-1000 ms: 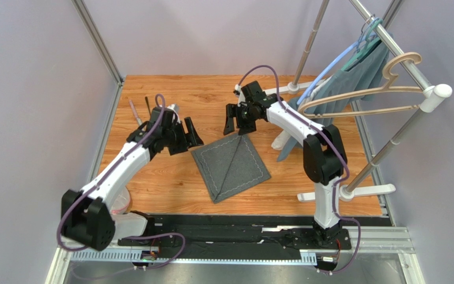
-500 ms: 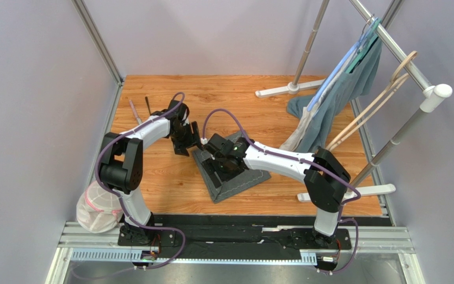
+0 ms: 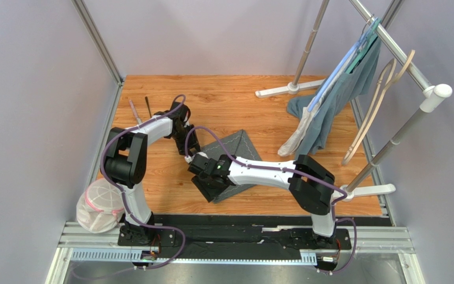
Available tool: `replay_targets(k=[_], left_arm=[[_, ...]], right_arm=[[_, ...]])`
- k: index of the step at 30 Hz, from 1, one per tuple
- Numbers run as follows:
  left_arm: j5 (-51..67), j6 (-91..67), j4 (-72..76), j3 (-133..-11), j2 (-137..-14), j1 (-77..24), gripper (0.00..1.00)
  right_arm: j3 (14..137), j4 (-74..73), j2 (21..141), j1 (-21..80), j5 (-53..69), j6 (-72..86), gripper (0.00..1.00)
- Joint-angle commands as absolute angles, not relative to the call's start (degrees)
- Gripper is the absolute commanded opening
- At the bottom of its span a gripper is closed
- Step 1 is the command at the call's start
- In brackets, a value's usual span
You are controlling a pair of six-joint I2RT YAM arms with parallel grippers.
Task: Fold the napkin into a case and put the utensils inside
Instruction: Turn over the upper triangle folded napkin at the center of the board.
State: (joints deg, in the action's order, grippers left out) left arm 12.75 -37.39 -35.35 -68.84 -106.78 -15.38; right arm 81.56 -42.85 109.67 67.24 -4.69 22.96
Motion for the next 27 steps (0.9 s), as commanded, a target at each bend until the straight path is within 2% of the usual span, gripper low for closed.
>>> replay_targets(k=[1, 8, 14, 20, 27], left_arm=[[11.25, -37.88, -33.93, -68.29, -106.79, -15.29, 0.51], [11.25, -38.23, -33.05, -68.12, -107.23, -15.29, 0.39], [12.04, -38.32, -32.43, -67.94, -107.14, -15.29, 0.35], [12.13, -38.32, -32.34, -67.94, -107.23, -15.29, 0.35], [12.22, -38.06, -32.34, -67.94, -107.4, -15.21, 0.33]], right_arm=[[83.85, -40.17, 112.06, 68.2, -6.94, 23.38, 0.54], [84.72, -41.39, 113.82, 68.99, -9.22, 21.8, 0.53], [89.99, -47.02, 114.26, 70.49, -15.11, 18.64, 0.54], [91.59, -46.58, 116.89, 70.66, -10.64, 17.75, 0.53], [87.02, -43.59, 118.21, 70.66, -9.93, 18.72, 0.43]])
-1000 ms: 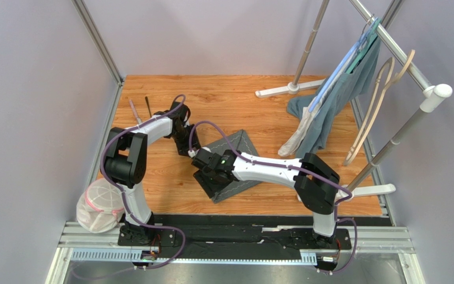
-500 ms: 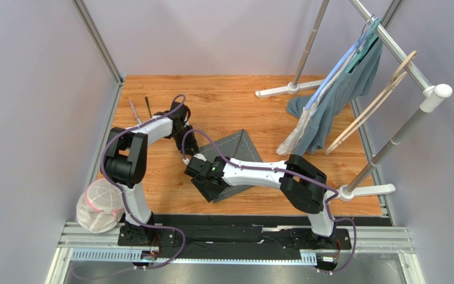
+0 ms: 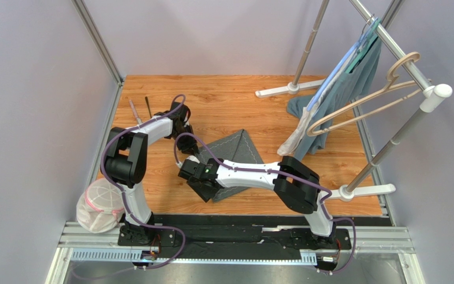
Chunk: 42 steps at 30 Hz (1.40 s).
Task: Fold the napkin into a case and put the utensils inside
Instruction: Turn over the upper triangle folded napkin at the center of the board.
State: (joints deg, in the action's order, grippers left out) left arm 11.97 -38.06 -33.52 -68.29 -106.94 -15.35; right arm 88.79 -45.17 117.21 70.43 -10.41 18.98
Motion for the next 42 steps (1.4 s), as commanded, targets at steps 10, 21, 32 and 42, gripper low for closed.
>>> replay_targets(k=[10, 21, 32, 42], left_arm=[[12.3, -37.71, -32.17, -67.76, -107.58, -14.68, 0.18], [12.48, -38.06, -32.16, -69.34, -103.02, -13.54, 0.0], [13.88, -38.41, -37.44, -70.14, -92.3, -10.29, 0.0], [13.98, -35.52, -48.77, -75.22, -72.01, 4.21, 0.0]], right_arm=[[81.57, -40.87, 119.0, 70.66, -8.96, 20.65, 0.31], [81.91, -40.08, 114.8, 71.1, -12.4, 23.02, 0.0], [88.41, -38.67, 108.72, 70.93, -2.14, 24.61, 0.0], [106.0, -28.34, 108.91, 71.81, 18.79, 30.48, 0.0]])
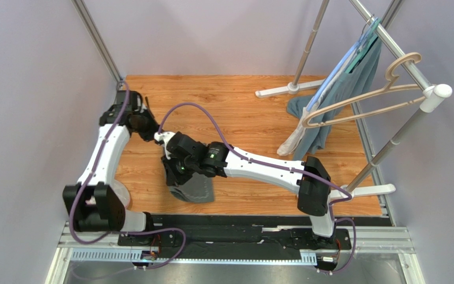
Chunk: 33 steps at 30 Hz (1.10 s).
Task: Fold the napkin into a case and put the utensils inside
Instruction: Turn over the upper triangle folded napkin at the center of the board.
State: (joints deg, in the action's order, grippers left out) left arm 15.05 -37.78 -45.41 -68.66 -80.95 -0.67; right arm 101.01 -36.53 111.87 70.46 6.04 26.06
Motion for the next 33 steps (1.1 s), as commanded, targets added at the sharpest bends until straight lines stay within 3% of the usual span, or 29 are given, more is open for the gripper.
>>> replay_targets(k=[1, 5, 10, 14, 17, 23, 31, 33], left_arm=[[11.8, -34.72, -51.13, -77.06, -70.94, 4.57, 0.0], [12.3, -33.31, -52.56, -85.15, -69.34, 4.14, 0.0], [13.88, -34.19, -44.32, -81.31, -75.4, 0.54, 0.0], [13.97, -37.17, -32.63, -74.89, -85.56, -6.93, 0.0], [11.78, -37.27, -25.06, -76.8, -95.57, -14.4, 0.0], [12.04, -38.93, -17.41, -84.72, -111.07, -21.35, 0.0], [13.88, -38.94, -16.35, -90.52, -118.21, -24.08, 0.0], [14.15, -37.98, -16.43, -90.7, -118.3, -24.61, 0.11]], right_arm=[[105.56, -26.21, 107.94, 71.72, 20.03, 31.28, 0.0], [93.04, -12.25, 101.7, 70.23, 24.68, 37.25, 0.0], [72.11, 12.35, 97.21, 64.35, 30.31, 49.79, 0.0], [56.63, 30.1, 97.38, 59.78, 34.71, 55.63, 0.0], [47.13, 35.92, 97.73, 55.47, 36.37, 56.52, 0.0], [34.9, 38.25, 98.53, 48.7, 37.97, 55.38, 0.0], [29.89, 29.28, 94.93, 47.46, 32.71, 49.4, 0.0], [30.67, 22.26, 94.05, 47.11, 30.51, 48.35, 0.0]])
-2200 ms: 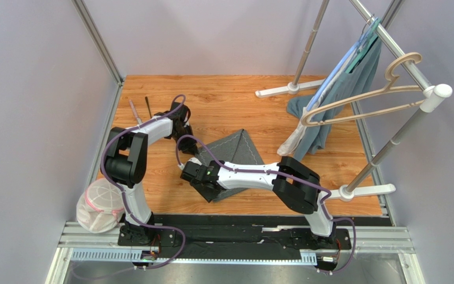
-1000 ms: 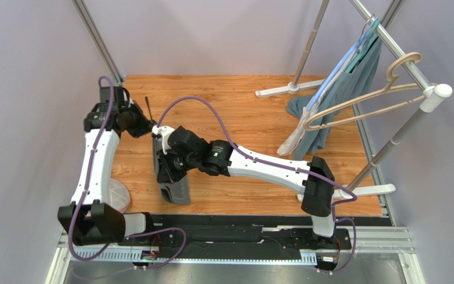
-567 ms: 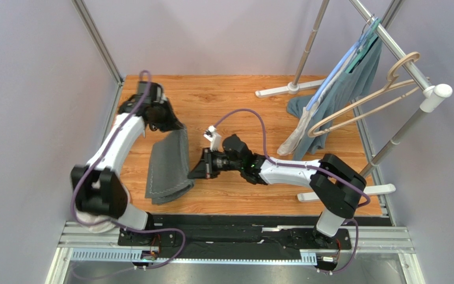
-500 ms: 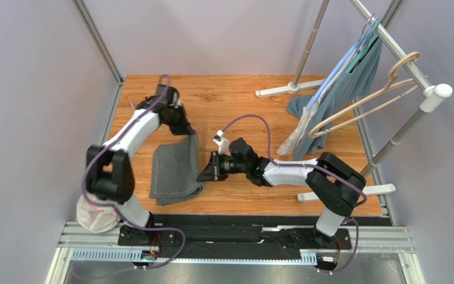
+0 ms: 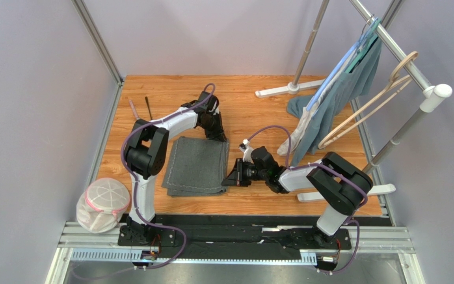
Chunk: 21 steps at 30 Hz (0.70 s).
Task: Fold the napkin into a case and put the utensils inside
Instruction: Turn over the upper triangle folded napkin at the center of the board.
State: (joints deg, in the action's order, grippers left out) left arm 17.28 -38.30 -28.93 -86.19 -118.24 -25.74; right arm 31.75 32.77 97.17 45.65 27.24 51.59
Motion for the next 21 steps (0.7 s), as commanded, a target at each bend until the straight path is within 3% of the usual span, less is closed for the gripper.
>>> replay_targets(k=[1, 2, 4, 5, 6, 7, 9, 10, 12, 16, 18, 21], left_arm=[[15.02, -37.79, -16.87, -91.66, -118.21, -24.78, 0.17], [15.46, -37.36, -17.75, -92.28, -117.86, -25.05, 0.28], [16.08, -35.6, -21.34, -95.16, -116.99, -25.92, 0.41], [16.52, -34.73, -23.53, -96.75, -115.94, -26.1, 0.61], [16.61, -33.85, -29.21, -98.25, -115.23, -26.54, 0.65], [16.09, -32.53, -31.88, -100.0, -114.18, -26.54, 0.65], [14.16, -31.12, -35.85, -99.06, -108.65, -26.54, 0.66], [13.63, -29.98, -36.56, -96.88, -104.37, -26.54, 0.66], [13.44, -28.92, -38.67, -93.8, -100.22, -26.46, 0.64], [18.36, -31.02, -33.59, -76.18, -88.45, -26.89, 0.47], [18.55, -32.87, -29.98, -70.34, -85.44, -28.47, 0.48], [13.22, -34.18, -27.25, -62.94, -82.01, -35.4, 0.58]], right_arm=[[31.02, 19.89, 92.65, 47.02, 28.24, 46.43, 0.03], [31.46, 14.03, 91.59, 46.93, 26.65, 45.54, 0.06], [33.92, 5.32, 88.96, 46.5, 21.13, 41.25, 0.21], [35.14, -4.99, 88.16, 46.15, 19.01, 39.48, 0.25], [38.11, -10.14, 87.2, 46.14, 16.03, 37.81, 0.34], [38.93, -14.02, 85.88, 46.23, 11.91, 35.53, 0.46], [41.73, -21.51, 82.28, 45.79, 7.93, 34.19, 0.54], [42.97, -24.06, 81.22, 45.53, 5.39, 33.84, 0.63], [45.51, -26.01, 80.77, 42.73, 4.57, 33.48, 0.65], [55.68, -26.01, 87.34, 38.85, 5.71, 31.47, 0.66], [60.44, -26.45, 93.12, 37.36, 6.24, 29.98, 0.65], [68.63, -29.09, 98.85, 35.95, 6.33, 28.92, 0.64]])
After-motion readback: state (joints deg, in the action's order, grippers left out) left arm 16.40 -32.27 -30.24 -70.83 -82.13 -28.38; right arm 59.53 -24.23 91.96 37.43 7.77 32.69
